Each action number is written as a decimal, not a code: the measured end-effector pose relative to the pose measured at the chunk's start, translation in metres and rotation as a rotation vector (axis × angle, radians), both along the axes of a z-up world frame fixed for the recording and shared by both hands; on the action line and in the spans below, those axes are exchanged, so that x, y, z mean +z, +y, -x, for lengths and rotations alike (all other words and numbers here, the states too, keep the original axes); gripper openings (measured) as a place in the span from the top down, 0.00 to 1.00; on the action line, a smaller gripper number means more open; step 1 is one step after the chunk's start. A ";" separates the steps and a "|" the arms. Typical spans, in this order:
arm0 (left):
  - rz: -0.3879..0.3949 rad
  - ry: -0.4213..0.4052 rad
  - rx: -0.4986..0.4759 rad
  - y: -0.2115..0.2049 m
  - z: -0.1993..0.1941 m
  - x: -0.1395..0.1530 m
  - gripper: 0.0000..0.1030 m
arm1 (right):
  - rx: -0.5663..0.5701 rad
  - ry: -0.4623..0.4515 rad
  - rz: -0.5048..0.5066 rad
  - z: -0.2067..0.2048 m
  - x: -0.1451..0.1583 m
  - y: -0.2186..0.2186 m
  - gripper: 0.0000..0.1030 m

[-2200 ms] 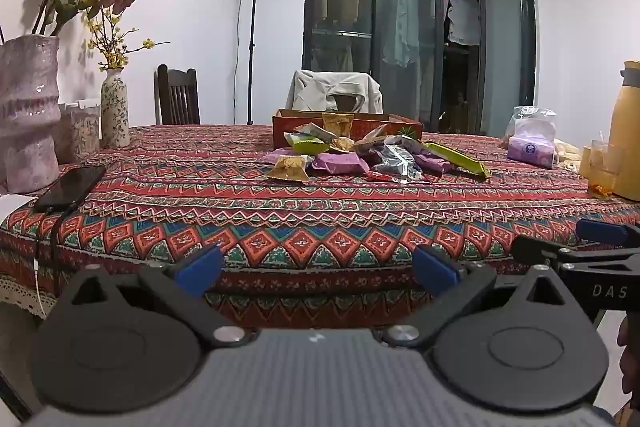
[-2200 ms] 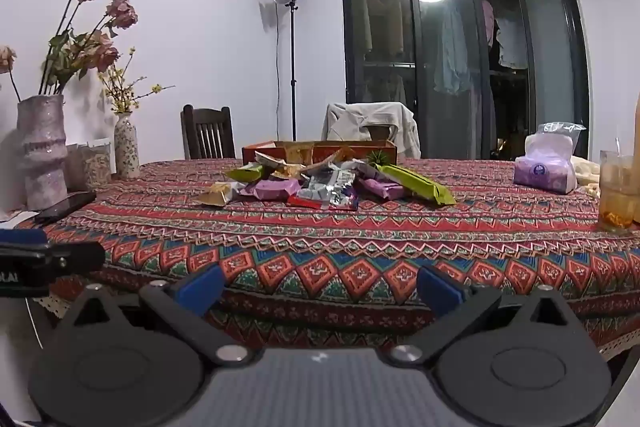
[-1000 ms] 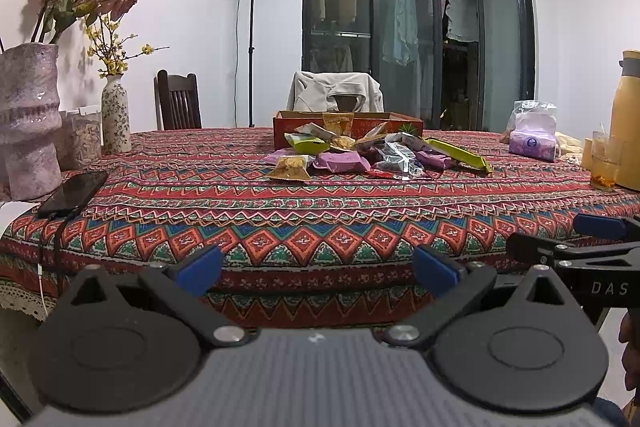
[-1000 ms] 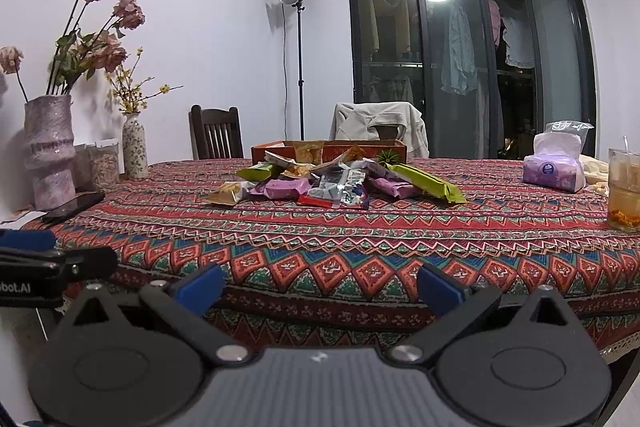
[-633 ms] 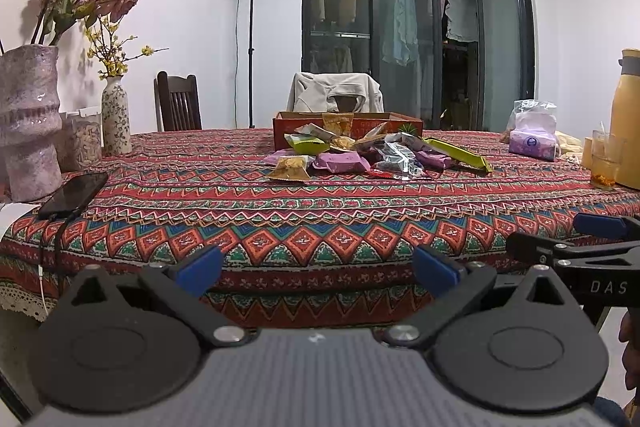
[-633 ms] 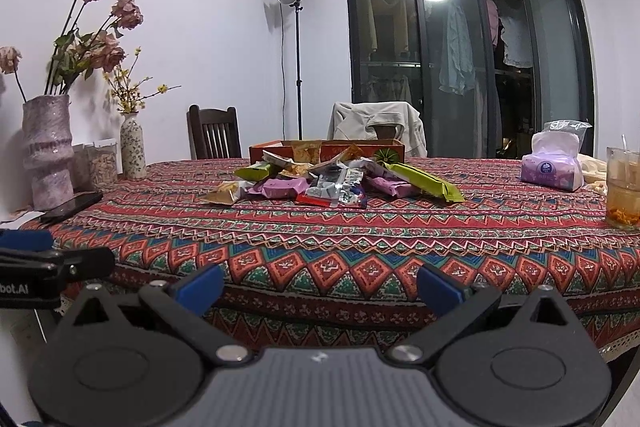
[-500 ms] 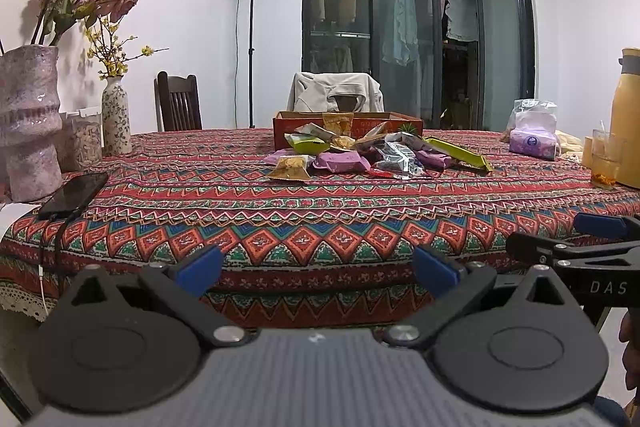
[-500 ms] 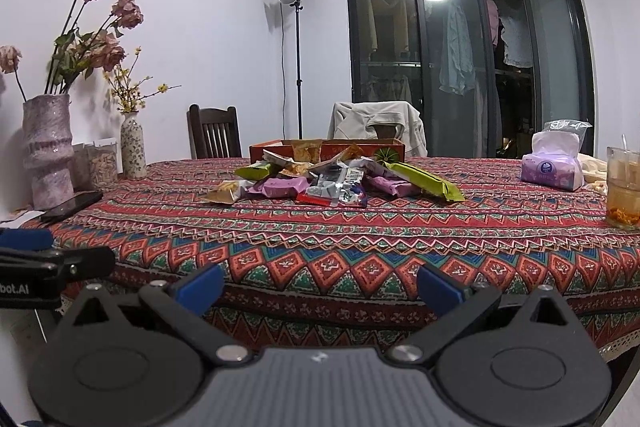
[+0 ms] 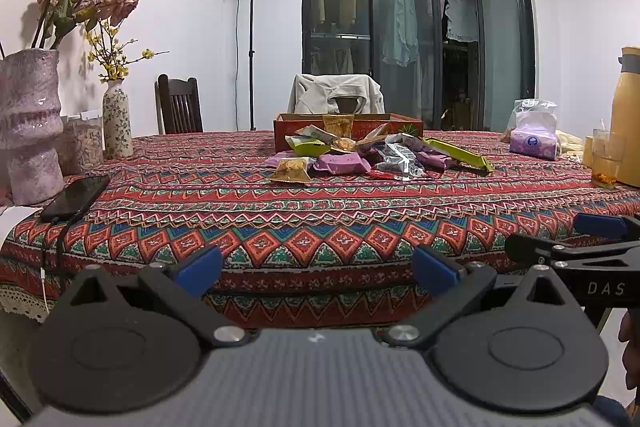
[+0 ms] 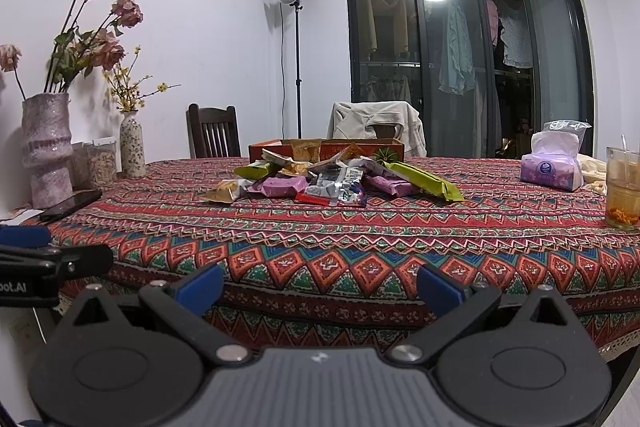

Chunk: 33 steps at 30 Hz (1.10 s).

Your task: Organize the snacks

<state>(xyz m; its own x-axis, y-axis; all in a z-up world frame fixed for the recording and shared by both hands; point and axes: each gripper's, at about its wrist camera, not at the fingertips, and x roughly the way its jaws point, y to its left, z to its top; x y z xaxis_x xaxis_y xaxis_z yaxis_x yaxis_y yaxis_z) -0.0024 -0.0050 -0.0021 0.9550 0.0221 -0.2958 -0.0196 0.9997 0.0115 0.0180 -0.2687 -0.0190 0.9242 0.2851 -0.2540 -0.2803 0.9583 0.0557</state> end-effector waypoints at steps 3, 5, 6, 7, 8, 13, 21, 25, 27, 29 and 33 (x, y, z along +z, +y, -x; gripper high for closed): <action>0.000 -0.001 0.000 0.000 0.000 0.000 0.00 | 0.000 0.000 0.001 0.000 -0.001 0.000 0.00; -0.001 -0.002 0.000 0.000 0.000 0.000 0.00 | 0.000 0.000 0.001 0.000 0.000 0.000 0.00; -0.002 -0.003 -0.001 -0.001 0.000 0.000 0.00 | 0.000 0.000 0.001 0.000 -0.001 0.000 0.00; -0.003 -0.004 -0.001 -0.002 0.001 -0.001 0.00 | 0.000 0.001 0.000 0.000 0.000 0.000 0.00; -0.004 -0.004 -0.001 -0.002 0.001 -0.001 0.00 | 0.000 0.002 0.000 0.000 -0.001 0.000 0.00; -0.005 -0.004 0.000 -0.002 0.001 -0.002 0.00 | 0.001 0.002 0.001 0.000 -0.001 0.000 0.00; -0.006 -0.003 -0.001 -0.002 0.001 -0.002 0.00 | 0.001 0.004 0.005 -0.001 -0.003 0.001 0.00; -0.005 -0.003 0.000 -0.002 0.001 -0.002 0.00 | 0.001 0.005 0.005 -0.002 -0.002 0.002 0.00; -0.006 -0.004 -0.001 -0.002 0.001 -0.002 0.00 | 0.001 0.005 0.006 -0.002 -0.003 0.002 0.00; -0.006 -0.004 -0.001 -0.002 0.001 -0.002 0.00 | 0.001 0.006 0.006 -0.002 -0.003 0.002 0.00; -0.007 -0.001 -0.001 -0.002 0.001 -0.003 0.00 | 0.001 0.008 0.005 -0.002 -0.003 0.001 0.00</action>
<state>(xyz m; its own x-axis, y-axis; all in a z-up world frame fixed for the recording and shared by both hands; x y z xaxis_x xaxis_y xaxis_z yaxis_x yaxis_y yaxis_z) -0.0035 -0.0065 -0.0055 0.9553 0.0233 -0.2946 -0.0186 0.9996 0.0189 0.0204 -0.2679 -0.0219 0.9219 0.2848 -0.2629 -0.2809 0.9583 0.0531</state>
